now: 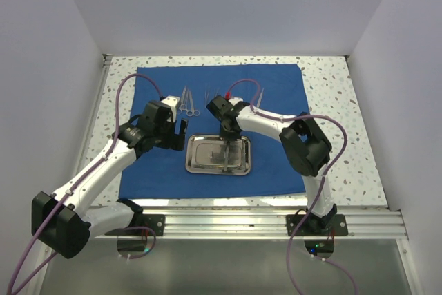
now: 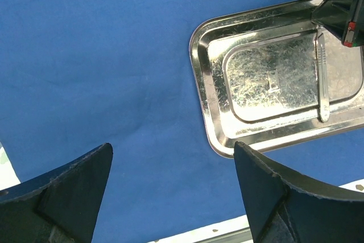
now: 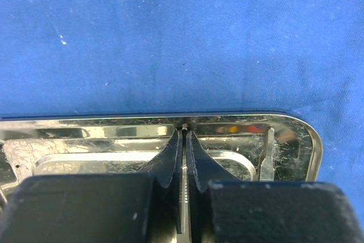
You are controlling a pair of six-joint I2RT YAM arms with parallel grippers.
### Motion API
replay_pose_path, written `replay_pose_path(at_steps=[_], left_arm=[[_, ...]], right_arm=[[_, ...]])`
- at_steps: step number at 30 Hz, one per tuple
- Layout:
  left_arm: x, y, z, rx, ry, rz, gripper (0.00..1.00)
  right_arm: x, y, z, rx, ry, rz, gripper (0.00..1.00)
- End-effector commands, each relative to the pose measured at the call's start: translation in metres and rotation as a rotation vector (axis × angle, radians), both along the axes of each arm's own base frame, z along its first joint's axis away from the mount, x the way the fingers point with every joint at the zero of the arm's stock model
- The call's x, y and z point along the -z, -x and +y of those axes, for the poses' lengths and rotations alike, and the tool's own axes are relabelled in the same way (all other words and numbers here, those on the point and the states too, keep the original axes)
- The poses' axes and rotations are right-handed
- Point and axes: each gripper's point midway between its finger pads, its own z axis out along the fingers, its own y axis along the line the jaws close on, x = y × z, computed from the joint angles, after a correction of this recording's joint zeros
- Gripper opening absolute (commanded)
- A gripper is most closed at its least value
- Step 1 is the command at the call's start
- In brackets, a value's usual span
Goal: Open and lay out the surgical kit
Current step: Pick up the medical item from the container, then place the medical item in the surgical kit.
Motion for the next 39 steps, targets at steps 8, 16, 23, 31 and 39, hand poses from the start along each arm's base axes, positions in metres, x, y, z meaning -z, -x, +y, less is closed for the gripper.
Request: replay_pose_path(at_steps=[8,16,23,31,39], left_arm=[[-0.011,-0.005,0.0,0.005,0.003,-0.033,0.91],[-0.012,-0.008,0.002,-0.022,-0.002,-0.032,0.93],[-0.015,-0.01,-0.002,-0.06,0.038,-0.027,0.94],[-0.02,-0.011,0.001,-0.106,0.041,-0.03,0.93],[-0.009,-0.009,0.002,-0.146,0.042,0.005,0.93]], right_arm=[[0.017,0.015,-0.006,-0.024,0.02,0.049,0.0],[-0.084,-0.007,-0.02,-0.045,0.019,-0.129,0.0],[-0.108,-0.05,-0.063,0.028,0.042,-0.183,0.0],[-0.098,-0.126,-0.147,0.148,0.136,-0.207,0.0],[-0.085,-0.202,-0.171,0.188,0.186,-0.257,0.0]])
